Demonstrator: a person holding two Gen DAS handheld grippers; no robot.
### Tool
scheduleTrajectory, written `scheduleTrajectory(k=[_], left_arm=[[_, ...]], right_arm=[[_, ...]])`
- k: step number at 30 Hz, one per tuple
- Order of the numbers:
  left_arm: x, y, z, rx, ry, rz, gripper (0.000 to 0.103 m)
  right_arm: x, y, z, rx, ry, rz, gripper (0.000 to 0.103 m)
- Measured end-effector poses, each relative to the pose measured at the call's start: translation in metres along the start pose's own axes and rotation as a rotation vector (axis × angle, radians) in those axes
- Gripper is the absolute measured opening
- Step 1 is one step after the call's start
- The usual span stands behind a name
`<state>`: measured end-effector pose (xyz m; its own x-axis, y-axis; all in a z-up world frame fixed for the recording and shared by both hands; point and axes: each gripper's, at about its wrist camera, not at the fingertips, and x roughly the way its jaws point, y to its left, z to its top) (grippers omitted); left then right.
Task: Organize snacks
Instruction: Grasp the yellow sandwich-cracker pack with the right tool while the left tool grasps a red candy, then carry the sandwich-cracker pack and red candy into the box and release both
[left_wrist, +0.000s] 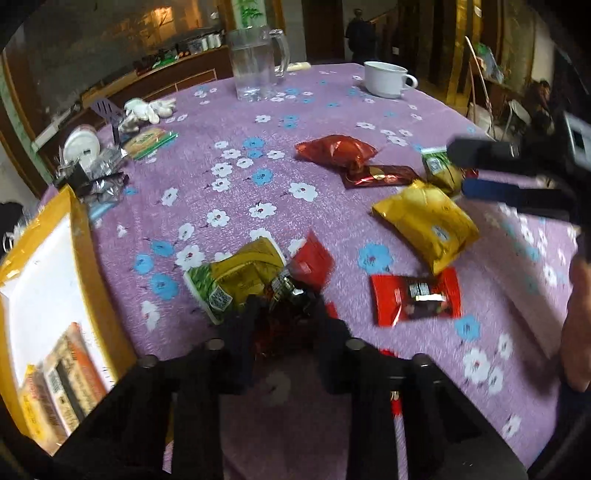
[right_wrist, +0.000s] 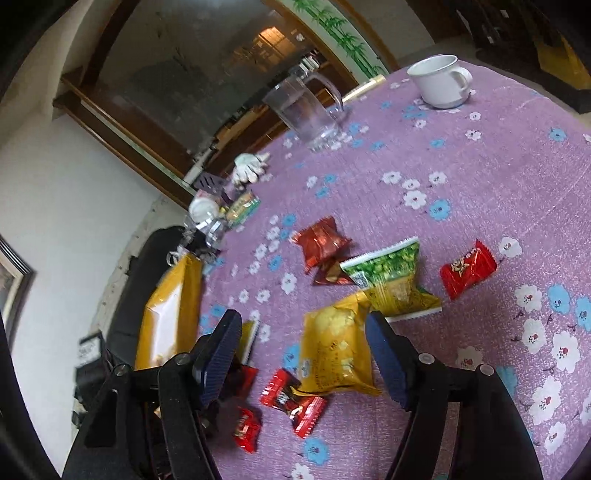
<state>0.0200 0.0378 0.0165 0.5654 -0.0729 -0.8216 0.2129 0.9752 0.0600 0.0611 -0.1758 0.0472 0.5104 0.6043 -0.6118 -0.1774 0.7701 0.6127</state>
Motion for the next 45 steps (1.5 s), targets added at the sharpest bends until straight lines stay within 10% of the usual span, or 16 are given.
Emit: scheduleTrajectory(k=[14, 20, 45], left_arm=[[-0.014, 0.025, 0.001, -0.14, -0.052, -0.179, 0.015], [-0.013, 0.029, 0.002, -0.156, -0.054, -0.182, 0.014], [-0.044, 0.061, -0.002, -0.245, -0.139, -0.162, 0.015]], right_arm=[[0.034, 0.031, -0.024, -0.25, 0.075, -0.299, 0.072], [0.048, 0.038, -0.033, -0.343, 0.095, -0.396, 0.05], [0.005, 0.07, -0.031, -0.381, -0.105, -0.115, 0.045]])
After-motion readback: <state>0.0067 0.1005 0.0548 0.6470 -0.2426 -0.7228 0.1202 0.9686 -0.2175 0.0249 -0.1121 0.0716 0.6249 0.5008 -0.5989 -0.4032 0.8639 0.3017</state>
